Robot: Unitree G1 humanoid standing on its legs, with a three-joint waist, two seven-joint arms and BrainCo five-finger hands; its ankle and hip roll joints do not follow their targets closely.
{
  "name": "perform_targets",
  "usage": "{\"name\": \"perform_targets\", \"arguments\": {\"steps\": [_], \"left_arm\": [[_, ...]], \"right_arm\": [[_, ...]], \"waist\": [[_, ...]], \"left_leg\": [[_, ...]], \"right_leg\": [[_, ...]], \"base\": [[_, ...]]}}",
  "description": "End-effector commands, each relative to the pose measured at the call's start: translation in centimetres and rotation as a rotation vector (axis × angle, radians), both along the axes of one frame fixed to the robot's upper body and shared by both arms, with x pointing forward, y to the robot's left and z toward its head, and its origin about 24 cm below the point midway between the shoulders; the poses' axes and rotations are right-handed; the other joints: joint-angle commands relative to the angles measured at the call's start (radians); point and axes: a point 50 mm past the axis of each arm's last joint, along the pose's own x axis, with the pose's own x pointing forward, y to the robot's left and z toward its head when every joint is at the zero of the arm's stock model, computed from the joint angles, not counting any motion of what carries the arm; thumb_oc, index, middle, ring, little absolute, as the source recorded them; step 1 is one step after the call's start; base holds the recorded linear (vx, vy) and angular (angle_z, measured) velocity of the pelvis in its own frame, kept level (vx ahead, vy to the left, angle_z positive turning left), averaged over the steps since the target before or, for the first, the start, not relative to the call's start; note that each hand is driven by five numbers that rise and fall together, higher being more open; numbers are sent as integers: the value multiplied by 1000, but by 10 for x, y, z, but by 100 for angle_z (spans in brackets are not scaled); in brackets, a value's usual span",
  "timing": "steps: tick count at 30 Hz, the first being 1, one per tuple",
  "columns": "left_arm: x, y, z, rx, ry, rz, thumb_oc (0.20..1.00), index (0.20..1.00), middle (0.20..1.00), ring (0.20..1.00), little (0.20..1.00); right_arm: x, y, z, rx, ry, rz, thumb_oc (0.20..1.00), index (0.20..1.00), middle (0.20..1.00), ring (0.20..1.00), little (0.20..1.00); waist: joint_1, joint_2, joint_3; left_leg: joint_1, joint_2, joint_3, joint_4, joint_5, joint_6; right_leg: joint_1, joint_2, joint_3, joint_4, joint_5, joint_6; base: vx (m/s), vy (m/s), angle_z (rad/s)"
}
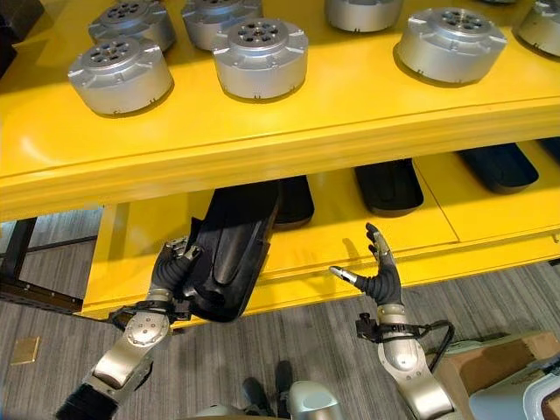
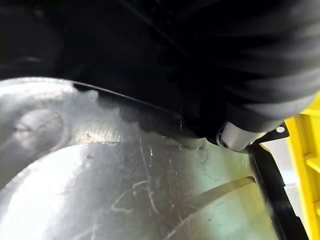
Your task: Move parts from the plastic box to the shelf.
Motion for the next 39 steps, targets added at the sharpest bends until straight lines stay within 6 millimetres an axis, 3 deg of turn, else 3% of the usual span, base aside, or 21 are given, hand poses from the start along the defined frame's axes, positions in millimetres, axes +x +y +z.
{"name": "perform_targets", "arguments": {"steps": [1,3,7,8,9,10,11,12,16,24,27,36,39], "left_arm": [[14,-10,33,-84,-186,-3,200,200,200,200,200],[14,-11,34,-103,-186,3,200,200,200,200,200],[14,-11,34,-111,-192,-7,200,200,200,200,200],[13,-10,33,-112,-190,-6,200,200,200,200,200],[10,-7,29,-119,-182,9,200,200,200,200,200],[9,-5,26,-127,-175,30,200,200,200,200,200],[9,-3,23,-134,-153,49,200,200,200,200,200],[12,-8,23,-110,-152,7,200,200,200,200,200],[11,-10,21,-97,-125,-11,200,200,200,200,200],[-6,2,11,-66,-82,10,200,200,200,200,200],[-9,7,13,-54,-99,21,200,200,200,200,200],[-4,-11,20,-97,-122,-35,200,200,200,200,200],[-10,-10,13,-106,-96,-10,200,200,200,200,200]], "right_arm": [[0,-1,19,-6,-153,-10,1000,1000,1000,1000,1000],[3,0,22,-19,-173,-6,1000,1000,1000,1000,1000],[2,-4,26,-46,-182,0,1000,1000,1000,1000,1000],[1,-5,26,-52,-182,2,1000,1000,1000,1000,1000],[0,-8,25,-58,-175,3,1000,1000,1000,1000,1000],[-2,-10,25,-67,-176,7,1000,1000,1000,1000,1000],[-3,-14,23,-61,-164,-15,1000,1000,1000,1000,1000],[-2,-17,19,-20,-138,-32,1000,1000,1000,1000,1000],[-5,-19,19,36,-117,-35,1000,1000,1000,1000,1000],[-8,-17,33,32,-195,-79,1000,1000,1000,1000,1000],[-7,-17,37,50,-220,-108,1000,1000,1000,1000,1000],[-1,-7,40,33,-234,-36,1000,1000,1000,1000,1000],[0,-3,40,16,-196,64,1000,1000,1000,1000,1000]], "waist": [[-7,11,-30],[-11,17,-29],[-19,26,-41],[-16,26,-43],[-12,27,-46],[-13,38,-48],[-16,52,-49],[-22,77,-49],[-31,92,-53],[2,50,-48],[32,15,-31],[55,-19,-5],[68,-26,-12]], "left_leg": [[-2,177,42,144,9,-78],[9,203,43,90,20,-75],[51,252,15,-34,100,-103],[59,279,-14,-72,152,-126],[65,337,-68,-103,235,-155],[74,373,-80,-121,262,-152],[80,365,-88,-117,238,-147],[96,316,-101,-128,171,-134],[116,262,-102,-170,112,-116],[131,230,-96,-188,80,-98],[118,224,-83,-181,66,-92],[79,258,-74,-138,72,-106],[83,254,-146,-116,62,-107]], "right_leg": [[9,-93,-23,87,-32,161],[1,-101,-26,115,-50,157],[-3,-115,-32,143,-71,152],[-2,-120,-29,154,-80,150],[-5,-136,-15,183,-100,145],[-28,-154,-10,222,-103,140],[-34,-172,5,249,-112,148],[-33,-196,37,255,-99,175],[-13,-217,77,211,-57,215],[26,-253,59,105,19,262],[32,-258,31,79,33,280],[33,-231,14,78,18,255],[50,-220,55,76,14,246]], "base": [[-9,7,-8],[10,106,-21],[51,163,-27],[101,344,-17],[69,521,1],[89,691,-25],[111,908,-40],[162,822,-46],[80,373,-33],[16,78,7],[-39,-71,1],[-19,-76,-1],[160,96,-2]]}}
